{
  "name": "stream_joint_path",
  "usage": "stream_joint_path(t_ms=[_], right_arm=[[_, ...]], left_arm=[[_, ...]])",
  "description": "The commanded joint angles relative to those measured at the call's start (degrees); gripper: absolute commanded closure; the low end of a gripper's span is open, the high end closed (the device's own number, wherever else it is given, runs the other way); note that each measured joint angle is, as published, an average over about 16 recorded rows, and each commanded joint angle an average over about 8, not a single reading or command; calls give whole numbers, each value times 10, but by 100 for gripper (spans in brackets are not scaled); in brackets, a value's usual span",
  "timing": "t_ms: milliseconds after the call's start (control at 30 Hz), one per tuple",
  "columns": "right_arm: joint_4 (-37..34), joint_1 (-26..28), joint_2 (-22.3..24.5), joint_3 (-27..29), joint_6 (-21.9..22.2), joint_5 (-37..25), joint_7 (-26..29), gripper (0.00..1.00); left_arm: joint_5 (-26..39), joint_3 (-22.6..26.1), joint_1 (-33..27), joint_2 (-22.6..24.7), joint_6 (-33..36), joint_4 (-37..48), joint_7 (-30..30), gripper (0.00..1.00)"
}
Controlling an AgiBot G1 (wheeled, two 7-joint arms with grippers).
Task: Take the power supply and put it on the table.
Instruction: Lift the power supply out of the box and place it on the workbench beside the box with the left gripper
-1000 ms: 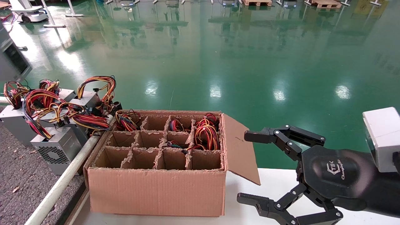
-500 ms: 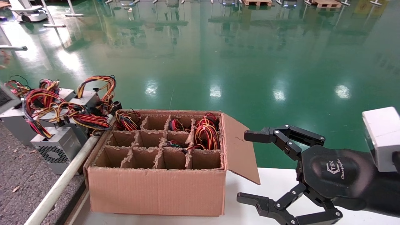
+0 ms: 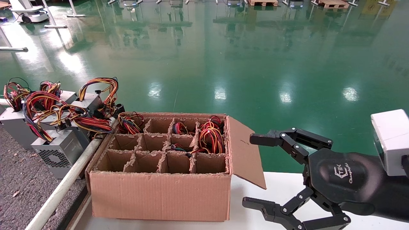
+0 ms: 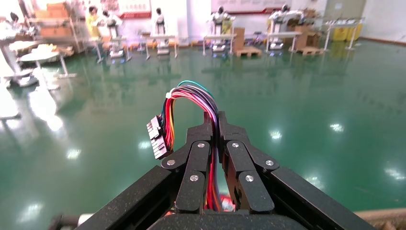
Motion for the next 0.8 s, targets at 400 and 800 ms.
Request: stream_joint_path(t_ms=[400, 800], right_arm=[[0, 0, 0, 0, 0, 0, 0, 0], [0, 0, 0, 0, 0, 0, 0, 0]], left_arm=[[-1, -2, 41, -8, 39, 38, 11, 100], [-11, -11, 83, 7, 56, 95, 42, 100]])
